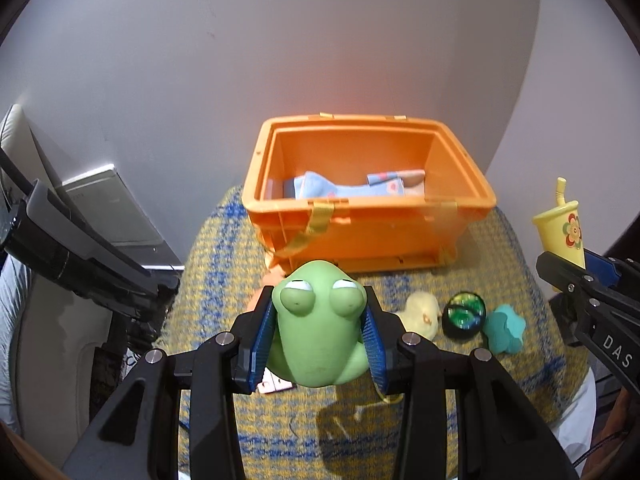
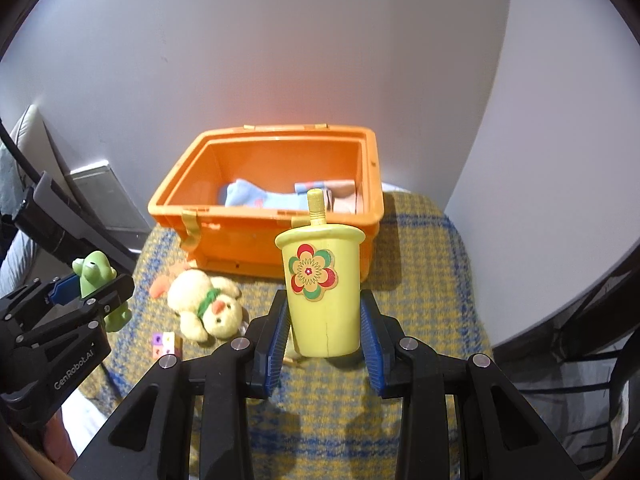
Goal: Organize objects
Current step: 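Carry the frog and the yellow cup with both tools over the orange basket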
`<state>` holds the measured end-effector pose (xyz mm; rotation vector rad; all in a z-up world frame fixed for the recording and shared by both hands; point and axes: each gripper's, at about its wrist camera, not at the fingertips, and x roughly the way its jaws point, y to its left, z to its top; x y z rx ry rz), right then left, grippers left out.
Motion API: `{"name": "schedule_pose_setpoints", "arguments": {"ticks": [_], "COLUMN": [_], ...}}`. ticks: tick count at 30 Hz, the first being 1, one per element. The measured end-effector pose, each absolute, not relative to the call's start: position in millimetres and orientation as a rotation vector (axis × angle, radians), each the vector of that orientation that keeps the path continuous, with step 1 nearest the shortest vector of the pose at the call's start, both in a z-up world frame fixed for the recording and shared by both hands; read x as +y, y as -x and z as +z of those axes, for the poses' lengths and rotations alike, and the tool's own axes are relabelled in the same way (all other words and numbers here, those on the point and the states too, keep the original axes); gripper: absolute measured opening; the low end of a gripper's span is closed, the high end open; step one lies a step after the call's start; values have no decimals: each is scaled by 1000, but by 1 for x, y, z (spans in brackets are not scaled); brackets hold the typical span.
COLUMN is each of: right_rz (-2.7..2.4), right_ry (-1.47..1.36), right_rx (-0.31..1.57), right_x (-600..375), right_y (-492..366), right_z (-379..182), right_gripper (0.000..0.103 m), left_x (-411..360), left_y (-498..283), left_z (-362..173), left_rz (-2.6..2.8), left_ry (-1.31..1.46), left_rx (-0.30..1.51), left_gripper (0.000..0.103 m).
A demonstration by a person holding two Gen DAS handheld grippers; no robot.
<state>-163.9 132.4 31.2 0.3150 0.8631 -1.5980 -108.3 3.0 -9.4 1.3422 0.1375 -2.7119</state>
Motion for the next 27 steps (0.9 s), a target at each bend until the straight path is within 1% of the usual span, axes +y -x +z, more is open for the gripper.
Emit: {"name": "schedule_pose_setpoints", "arguments": {"ticks": [12,27], "right_rz": [-1560,-1545], "right_ry": [-221,-230], "right_rx": [824,824], "right_x": [97,34], "right_y": [145,139], "right_z": [58,66], "right_gripper": [34,34], "left_x": [-16,-35], "left_y": [151,210], "left_z": [14,16], "left_rz": [-2710,-2720], "left_ry": [-1252,-1232], "left_rx": [122,132], "left_gripper": [39,40]}}
